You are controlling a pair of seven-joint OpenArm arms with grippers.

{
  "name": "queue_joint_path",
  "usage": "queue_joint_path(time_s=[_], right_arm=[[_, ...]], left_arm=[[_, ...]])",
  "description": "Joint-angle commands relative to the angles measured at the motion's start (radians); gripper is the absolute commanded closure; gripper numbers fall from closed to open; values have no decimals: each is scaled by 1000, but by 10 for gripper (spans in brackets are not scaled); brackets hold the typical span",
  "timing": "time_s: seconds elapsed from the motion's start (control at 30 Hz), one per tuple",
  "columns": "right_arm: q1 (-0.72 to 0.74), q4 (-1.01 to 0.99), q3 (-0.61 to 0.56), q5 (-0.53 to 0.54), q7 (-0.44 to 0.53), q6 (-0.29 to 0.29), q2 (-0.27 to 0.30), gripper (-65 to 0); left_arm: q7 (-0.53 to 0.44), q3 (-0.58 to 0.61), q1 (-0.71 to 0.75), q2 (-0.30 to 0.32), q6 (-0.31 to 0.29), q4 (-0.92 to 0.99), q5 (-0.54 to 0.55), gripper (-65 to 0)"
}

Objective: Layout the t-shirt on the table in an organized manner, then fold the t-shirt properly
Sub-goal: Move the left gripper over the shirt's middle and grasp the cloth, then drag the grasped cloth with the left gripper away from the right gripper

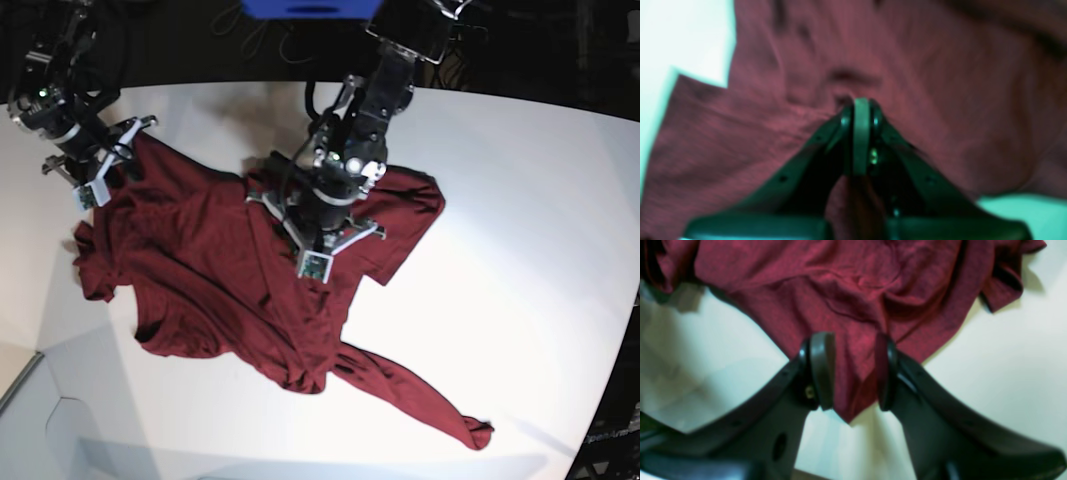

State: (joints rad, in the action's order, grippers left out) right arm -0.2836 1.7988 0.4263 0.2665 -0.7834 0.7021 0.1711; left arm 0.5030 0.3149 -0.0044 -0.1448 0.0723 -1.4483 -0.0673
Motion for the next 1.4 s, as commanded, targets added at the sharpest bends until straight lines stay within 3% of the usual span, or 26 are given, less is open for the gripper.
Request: queue_joint_path(time_s=[0.0, 0.33, 0.87, 0.93, 1.03, 1.13, 1.23, 1.37], right_arm=[[5, 14, 6, 10, 23, -4, 12, -209], [7, 14, 3, 10, 23, -4, 12, -209], [7, 12, 1, 10, 23, -4, 8, -209], [7, 12, 1, 10, 23, -4, 8, -209], [7, 12, 1, 10, 23, -4, 6, -209], [7, 12, 1, 10, 23, -4, 6, -209], [7, 12, 1, 10, 23, -4, 6, -209], [7, 12, -1, 10, 23, -4, 6, -209]], left_arm=[[-40, -6, -15, -12, -2, -56, -2, -2], [-43, -360, -162, -12, -6, -153, -2, -2], [-53, -876, -228, 172, -6, -50, -1, -2], [-48, -920, -225, 185, -6, -44, 44, -4], [-40, -937, -176, 202, -7, -52, 177, -5], [-40, -857, -101, 202, -7, -53, 300, -35], [-40, -719, -52, 202, -1, -53, 355, -135], [-48, -566, -53, 202, 1, -44, 321, -267]])
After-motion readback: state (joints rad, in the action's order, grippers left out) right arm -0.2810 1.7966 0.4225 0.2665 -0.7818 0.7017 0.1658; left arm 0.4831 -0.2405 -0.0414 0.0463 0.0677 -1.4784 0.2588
